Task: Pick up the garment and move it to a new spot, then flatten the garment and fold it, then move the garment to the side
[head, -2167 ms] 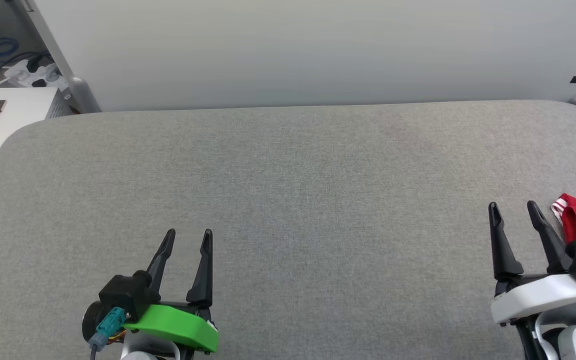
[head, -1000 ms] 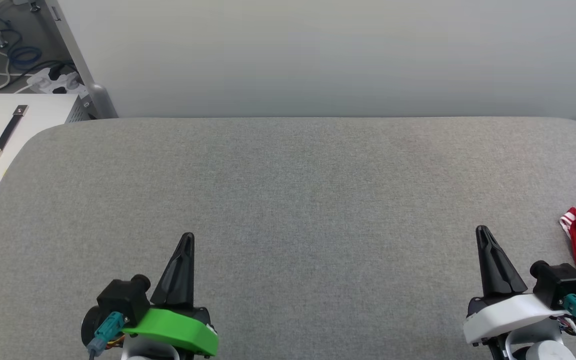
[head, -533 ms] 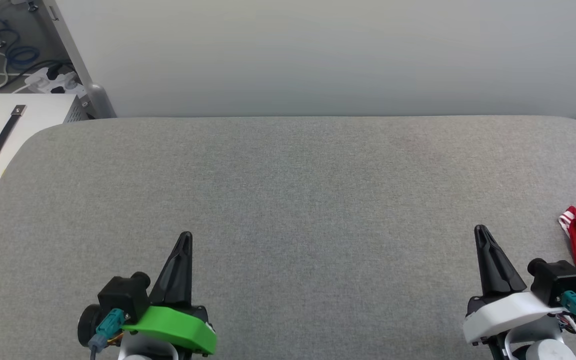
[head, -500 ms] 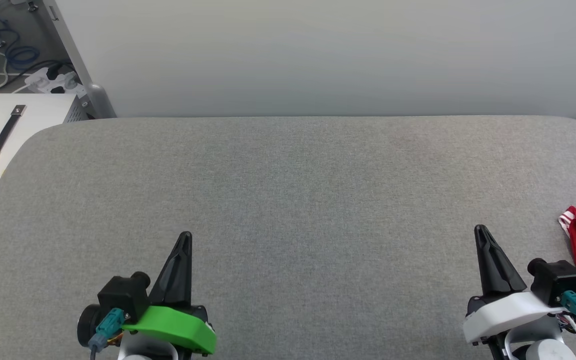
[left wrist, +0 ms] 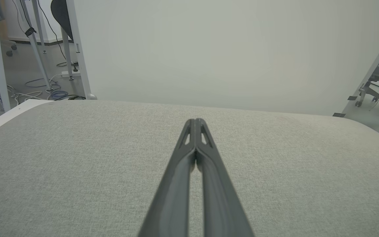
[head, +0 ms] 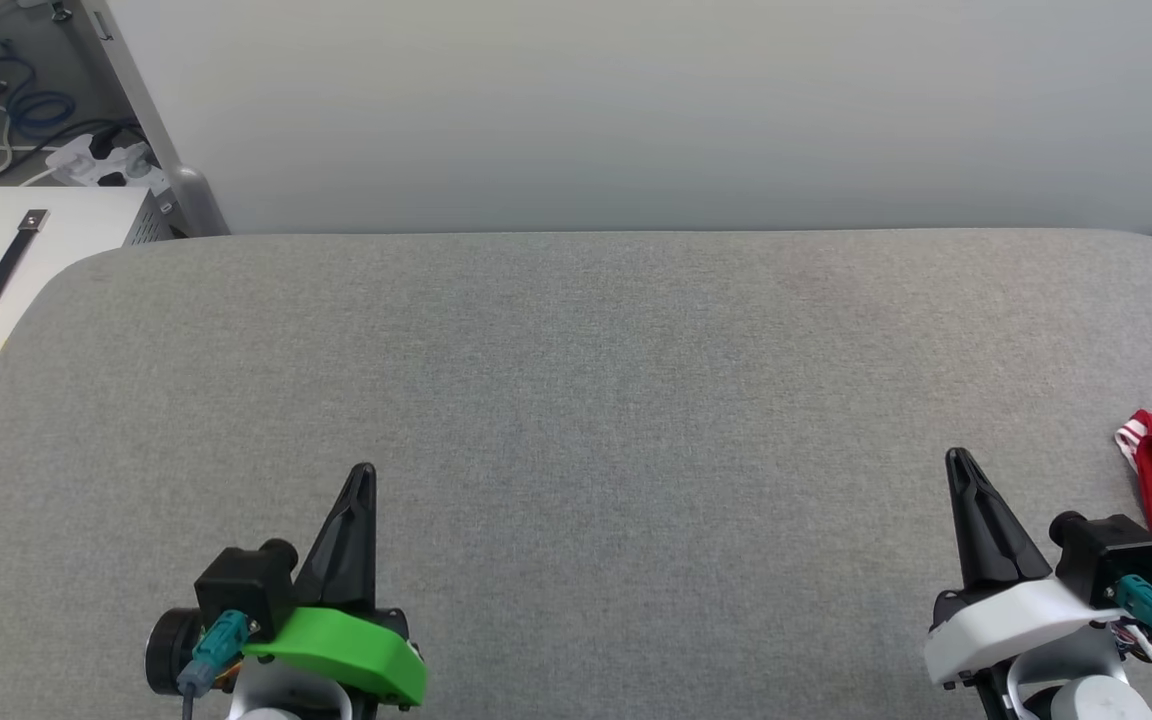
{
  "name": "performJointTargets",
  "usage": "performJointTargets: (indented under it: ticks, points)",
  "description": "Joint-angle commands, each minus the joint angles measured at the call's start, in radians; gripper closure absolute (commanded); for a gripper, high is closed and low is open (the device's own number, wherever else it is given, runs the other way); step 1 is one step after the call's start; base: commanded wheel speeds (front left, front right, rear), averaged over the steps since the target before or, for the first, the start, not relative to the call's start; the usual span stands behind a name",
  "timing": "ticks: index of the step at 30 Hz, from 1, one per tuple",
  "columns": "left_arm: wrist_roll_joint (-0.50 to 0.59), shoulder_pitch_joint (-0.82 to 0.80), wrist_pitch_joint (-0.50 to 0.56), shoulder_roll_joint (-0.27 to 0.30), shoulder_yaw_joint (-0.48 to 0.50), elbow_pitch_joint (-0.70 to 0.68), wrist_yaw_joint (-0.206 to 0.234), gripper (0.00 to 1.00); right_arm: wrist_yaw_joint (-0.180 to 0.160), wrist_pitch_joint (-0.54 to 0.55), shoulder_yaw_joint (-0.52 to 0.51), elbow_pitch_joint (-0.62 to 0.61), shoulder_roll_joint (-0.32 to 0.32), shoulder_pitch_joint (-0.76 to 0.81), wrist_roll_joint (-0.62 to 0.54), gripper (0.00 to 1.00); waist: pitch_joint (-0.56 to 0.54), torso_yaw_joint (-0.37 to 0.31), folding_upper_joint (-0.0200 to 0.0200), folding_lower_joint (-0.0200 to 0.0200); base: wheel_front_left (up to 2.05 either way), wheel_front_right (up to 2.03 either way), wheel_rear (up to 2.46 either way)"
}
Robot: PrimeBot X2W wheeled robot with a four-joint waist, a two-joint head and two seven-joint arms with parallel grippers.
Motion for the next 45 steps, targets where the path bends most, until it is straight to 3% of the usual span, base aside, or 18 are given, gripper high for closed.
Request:
performJointTargets:
  ticks: [1, 45]
  points:
    - [0.014, -0.005, 0.008, -0.003, 0.002, -0.007, 0.008, 1.0, 0.0, 0.005, -0.001, -0.009, 0.007, 0.005, -0.01, 1.0, 0.0, 0.0, 0.0, 0.0001, 0.0, 0.0, 0.0]
    - [0.113, -0.013, 0.104, -0.006, 0.034, -0.047, 0.057, 1.0, -0.001, 0.097, -0.009, -0.066, 0.027, 0.013, -0.089, 1.0, 0.009, -0.012, 0.0, 0.0001, 0.0, 0.0, 0.0]
